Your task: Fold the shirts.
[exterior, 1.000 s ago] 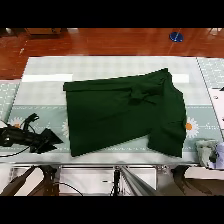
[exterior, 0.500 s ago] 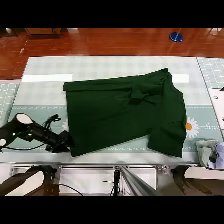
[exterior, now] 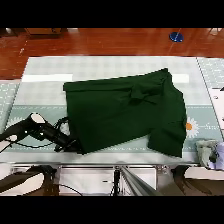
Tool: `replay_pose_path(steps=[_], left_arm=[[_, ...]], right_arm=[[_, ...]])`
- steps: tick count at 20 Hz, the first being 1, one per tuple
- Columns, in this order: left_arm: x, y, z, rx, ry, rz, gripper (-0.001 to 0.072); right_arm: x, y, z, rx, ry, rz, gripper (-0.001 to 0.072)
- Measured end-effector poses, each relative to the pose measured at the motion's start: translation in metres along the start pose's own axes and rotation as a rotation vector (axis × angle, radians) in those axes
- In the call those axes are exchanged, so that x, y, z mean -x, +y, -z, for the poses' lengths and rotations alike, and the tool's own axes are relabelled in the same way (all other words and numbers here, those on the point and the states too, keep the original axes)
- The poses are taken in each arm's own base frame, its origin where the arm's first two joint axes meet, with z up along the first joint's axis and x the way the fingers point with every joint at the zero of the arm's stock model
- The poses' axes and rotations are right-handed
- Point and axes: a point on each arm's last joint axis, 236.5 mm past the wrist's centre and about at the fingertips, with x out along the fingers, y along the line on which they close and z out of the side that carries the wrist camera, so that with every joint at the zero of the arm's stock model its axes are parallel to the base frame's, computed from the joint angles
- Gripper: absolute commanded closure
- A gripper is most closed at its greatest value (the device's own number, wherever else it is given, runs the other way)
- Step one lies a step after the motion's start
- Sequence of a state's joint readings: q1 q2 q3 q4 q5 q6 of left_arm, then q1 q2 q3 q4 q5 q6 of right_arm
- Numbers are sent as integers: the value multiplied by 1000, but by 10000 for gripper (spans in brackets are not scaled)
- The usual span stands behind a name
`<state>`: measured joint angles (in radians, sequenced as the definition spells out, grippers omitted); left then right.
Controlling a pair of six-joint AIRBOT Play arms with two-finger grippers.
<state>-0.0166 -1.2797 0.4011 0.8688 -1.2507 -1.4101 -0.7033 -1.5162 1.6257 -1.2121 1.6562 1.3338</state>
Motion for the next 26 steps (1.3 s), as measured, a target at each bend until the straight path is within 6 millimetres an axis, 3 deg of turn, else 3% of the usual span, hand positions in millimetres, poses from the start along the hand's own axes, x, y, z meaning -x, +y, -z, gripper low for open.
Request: replay_pose_path(steps=[3,7,12,20,26], left_arm=[[-1,0,1,-21,4,-2,682],[-1,-1,1,-49,4,1,682],[-1,-3,0,-68,2,6,681],[-1,-4,0,-77,-2,14,681],[-1,-10,-6,-80,-25,36,681]], right_arm=[[-19,0,18,-13,70,-31,240],[-65,11,61,-35,214,-152,240],[-105,2,106,-68,335,-168,243],[-133,0,115,-38,334,-125,225],[-163,8,134,-15,363,-104,199]])
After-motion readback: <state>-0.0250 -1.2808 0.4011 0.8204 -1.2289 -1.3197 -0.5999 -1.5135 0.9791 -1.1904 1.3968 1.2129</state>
